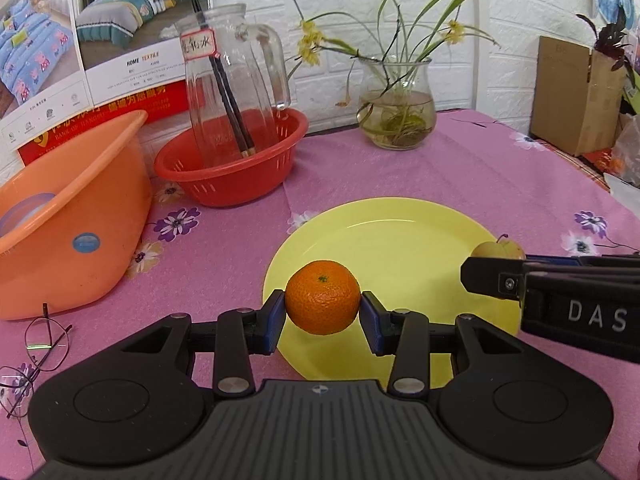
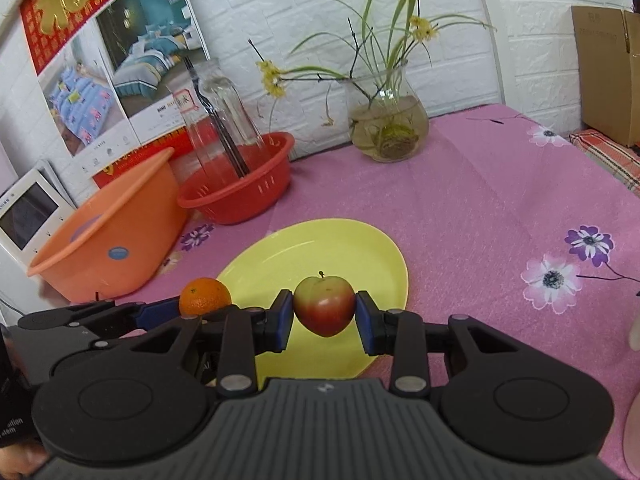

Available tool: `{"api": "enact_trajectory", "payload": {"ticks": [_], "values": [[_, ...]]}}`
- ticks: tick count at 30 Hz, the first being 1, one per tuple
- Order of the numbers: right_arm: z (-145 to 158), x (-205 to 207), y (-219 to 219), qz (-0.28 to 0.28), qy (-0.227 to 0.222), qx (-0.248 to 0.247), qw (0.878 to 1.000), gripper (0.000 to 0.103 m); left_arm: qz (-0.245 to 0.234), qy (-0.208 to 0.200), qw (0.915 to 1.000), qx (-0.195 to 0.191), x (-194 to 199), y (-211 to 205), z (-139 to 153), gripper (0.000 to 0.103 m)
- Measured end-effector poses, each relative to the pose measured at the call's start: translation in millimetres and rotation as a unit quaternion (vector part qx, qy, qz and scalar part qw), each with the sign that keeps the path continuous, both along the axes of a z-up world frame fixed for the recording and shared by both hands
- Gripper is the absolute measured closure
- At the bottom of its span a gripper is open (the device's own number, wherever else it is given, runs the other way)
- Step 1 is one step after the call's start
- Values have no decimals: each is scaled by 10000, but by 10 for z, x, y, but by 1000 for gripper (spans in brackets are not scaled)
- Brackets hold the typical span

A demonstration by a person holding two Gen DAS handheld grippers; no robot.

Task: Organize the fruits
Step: 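Carry the tangerine and apple to the yellow plate with both tools, then open both tools to release the fruits onto the yellow plate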

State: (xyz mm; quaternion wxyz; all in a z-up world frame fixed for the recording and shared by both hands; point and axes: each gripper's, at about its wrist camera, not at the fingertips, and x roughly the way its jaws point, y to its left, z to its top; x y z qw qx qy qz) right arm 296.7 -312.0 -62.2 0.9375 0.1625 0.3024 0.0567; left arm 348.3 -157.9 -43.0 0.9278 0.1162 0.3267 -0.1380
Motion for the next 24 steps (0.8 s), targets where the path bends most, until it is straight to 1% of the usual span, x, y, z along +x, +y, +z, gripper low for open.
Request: {"api": "enact_trajectory", "payload": {"ticks": [5, 11, 17, 20, 24], "values": [[-76, 77, 9, -45, 74, -53, 9999, 30, 82, 50, 10000, 12, 101, 7, -61, 65], [-138, 114, 58, -39, 136, -179, 9997, 30, 104, 117, 9999, 31, 136, -6, -119, 65], [-166, 132, 82, -95, 151, -334, 9993, 30, 94, 56, 9999, 114, 123, -25, -127, 64], [-155, 115, 85, -126, 96, -378, 9992, 30, 97, -74, 9998, 174, 88, -20, -100, 64], [-71, 43, 75, -195, -62, -384, 9991, 30, 52, -169, 9998, 86, 13, 34, 15, 63]]}}
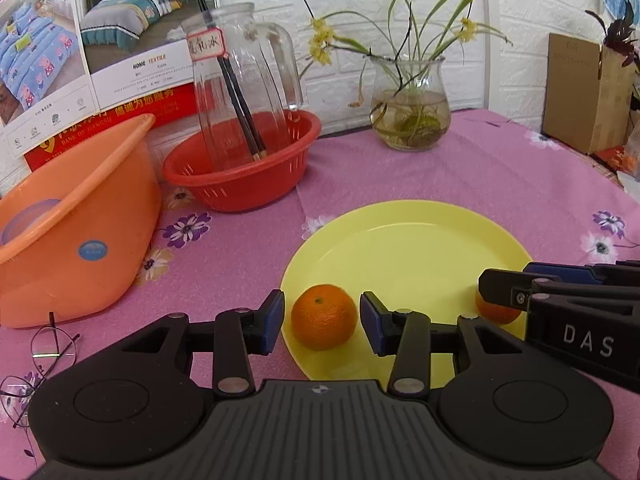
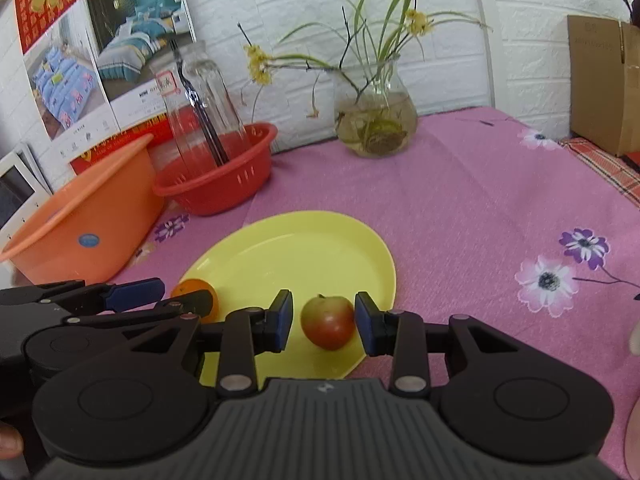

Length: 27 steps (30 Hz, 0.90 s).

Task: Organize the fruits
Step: 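Open both tools to release the fruits onto the yellow plate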

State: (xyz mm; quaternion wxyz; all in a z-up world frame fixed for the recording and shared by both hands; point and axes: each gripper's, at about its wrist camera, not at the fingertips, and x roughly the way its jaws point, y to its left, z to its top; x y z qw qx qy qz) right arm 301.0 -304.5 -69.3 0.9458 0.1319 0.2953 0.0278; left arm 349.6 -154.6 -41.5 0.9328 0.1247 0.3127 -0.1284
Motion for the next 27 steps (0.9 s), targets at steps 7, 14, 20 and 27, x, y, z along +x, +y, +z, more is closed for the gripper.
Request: {"api": "enact_trajectory", "payload": {"ticks": [7, 14, 20, 27], "values": [[324, -339, 15, -83, -739, -66, 9972, 30, -16, -505, 9986, -177, -329, 154, 334, 40], [695, -843, 80, -256, -1316, 70, 9909, 30, -85, -627, 9955, -700, -857, 466, 628, 25], [806, -1373, 200, -57, -1692, 55, 9855, 30, 205, -711, 9931, -906, -1351, 756, 734, 24], [726, -1924, 457, 277, -1796, -285, 9829, 30, 115, -886, 9938, -654, -1919, 915, 739, 24]]}}
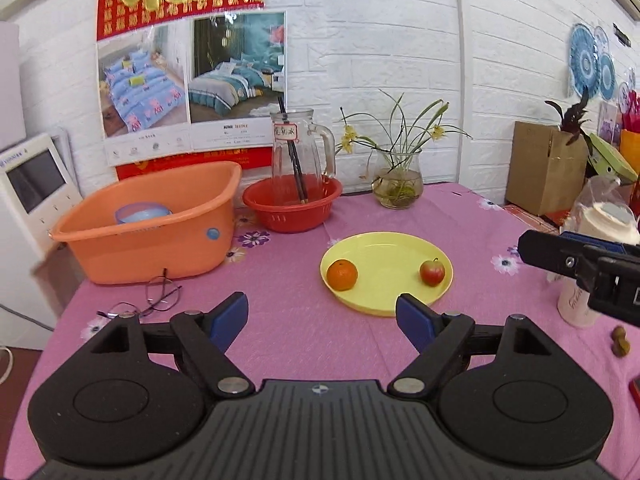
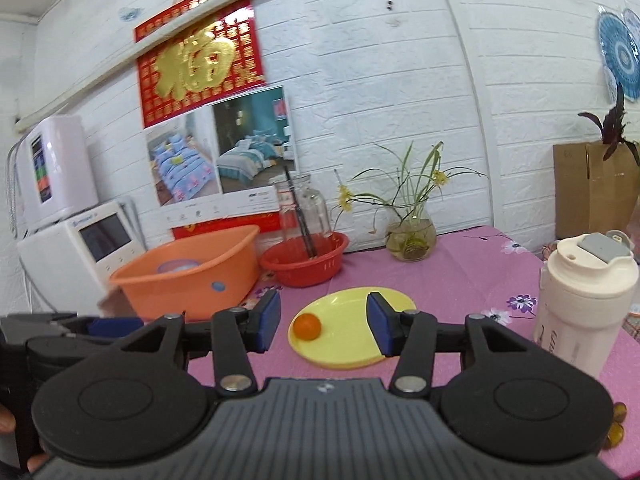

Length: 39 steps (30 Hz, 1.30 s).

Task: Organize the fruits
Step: 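Open both tools to release the fruits onto the yellow plate, then grasp the yellow-green fruit with the left tool while the right tool grasps an orange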

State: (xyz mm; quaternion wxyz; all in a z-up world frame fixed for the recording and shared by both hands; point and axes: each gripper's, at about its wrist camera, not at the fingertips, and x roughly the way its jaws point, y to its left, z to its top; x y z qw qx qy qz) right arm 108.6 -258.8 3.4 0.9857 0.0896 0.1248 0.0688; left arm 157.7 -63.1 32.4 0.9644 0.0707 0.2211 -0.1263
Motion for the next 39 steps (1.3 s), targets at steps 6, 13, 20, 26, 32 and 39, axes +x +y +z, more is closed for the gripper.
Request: {"api": "enact_trajectory", "payload": {"ticks": [6, 13, 20, 26, 32, 39], "values": [[4, -317, 238, 217, -132, -496, 9984, 30, -28, -261, 9996, 82, -448, 139, 16, 22], [-65, -544, 371, 359, -69, -623, 9974, 30, 98, -346, 9993, 82, -851, 372, -40, 22], [-165, -698, 498, 446, 22, -860, 9953, 30, 403, -74, 9991, -114, -1078, 721, -225, 21], [-321, -736, 553, 429, 275, -966, 9940, 29, 470, 260, 9985, 41, -1182, 887, -484, 21], [-508, -735, 583, 390, 669, -1039, 9916, 29, 447, 563, 9974, 25, -1208, 949, -695, 21], [-668, -682, 658, 403, 1017, -1095, 9879, 29, 346, 716, 9968, 102, -1202, 913, -835, 23]]}}
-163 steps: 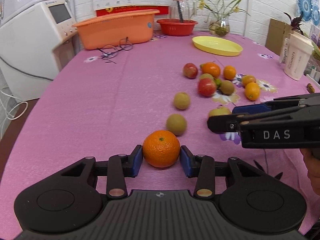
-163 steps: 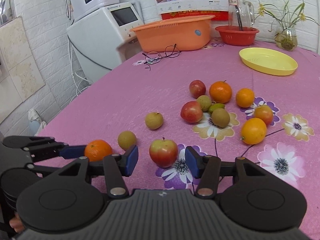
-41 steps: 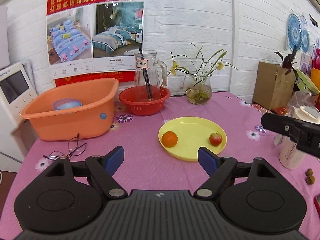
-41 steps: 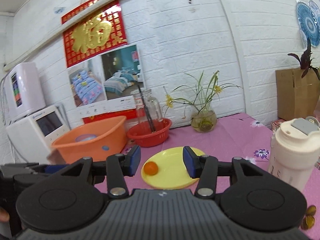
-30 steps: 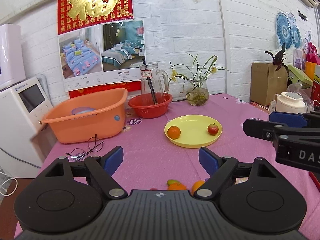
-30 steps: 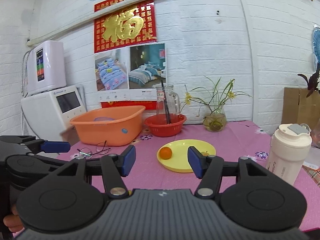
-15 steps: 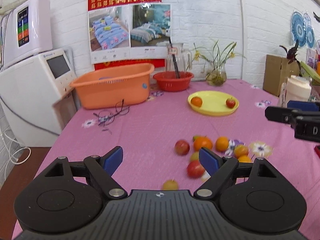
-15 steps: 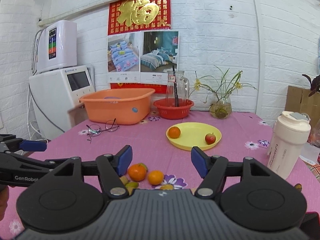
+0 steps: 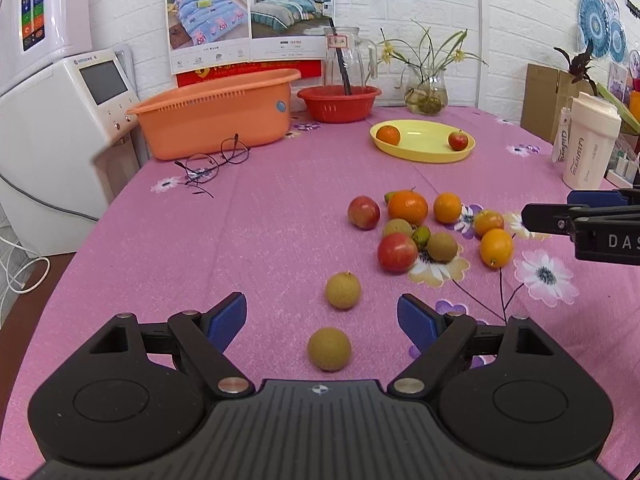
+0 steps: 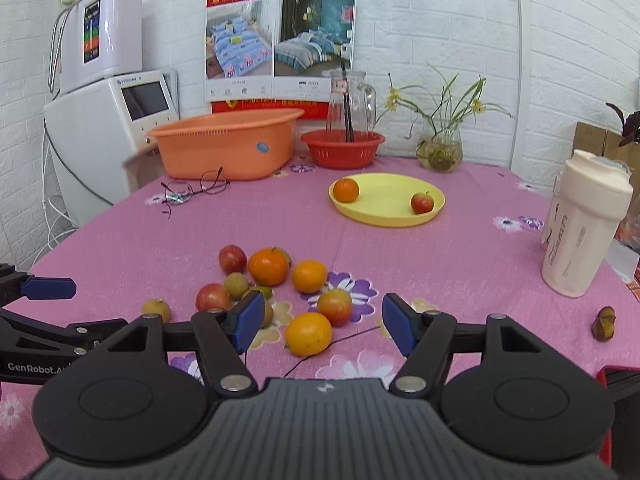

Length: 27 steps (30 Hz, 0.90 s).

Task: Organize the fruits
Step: 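Grasp the yellow-green fruit with the left tool while the right tool grasps an orange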

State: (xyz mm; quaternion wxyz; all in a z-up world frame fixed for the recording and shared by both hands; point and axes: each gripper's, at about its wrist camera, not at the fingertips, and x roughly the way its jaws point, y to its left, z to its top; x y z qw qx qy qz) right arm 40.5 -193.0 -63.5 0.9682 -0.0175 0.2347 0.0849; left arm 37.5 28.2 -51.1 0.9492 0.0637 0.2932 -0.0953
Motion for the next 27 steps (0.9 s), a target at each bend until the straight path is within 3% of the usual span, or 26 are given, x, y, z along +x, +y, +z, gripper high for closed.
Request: {"api": "enact_trajectory", "payload": {"ticks": [9, 14, 17, 23, 27], "values": [[-134, 94, 31, -13, 358, -12, 9994, 29, -125, 326, 9994, -34, 103, -54, -162, 42], [-178, 137, 37, -15, 463, -25, 9989, 29, -141, 451, 9989, -26, 162, -48, -222, 64], [-197, 159, 37, -11, 505, -20, 9987, 30, -144, 487, 9987, -64, 177, -33, -240, 70], [-232, 208, 48, 5, 607, -1, 9982, 29, -175, 461, 9988, -31, 158, -6, -232, 71], [-240, 219, 70, 37, 623, -7, 9980, 29, -199, 439, 9988, 20, 112, 8, -240, 64]]}}
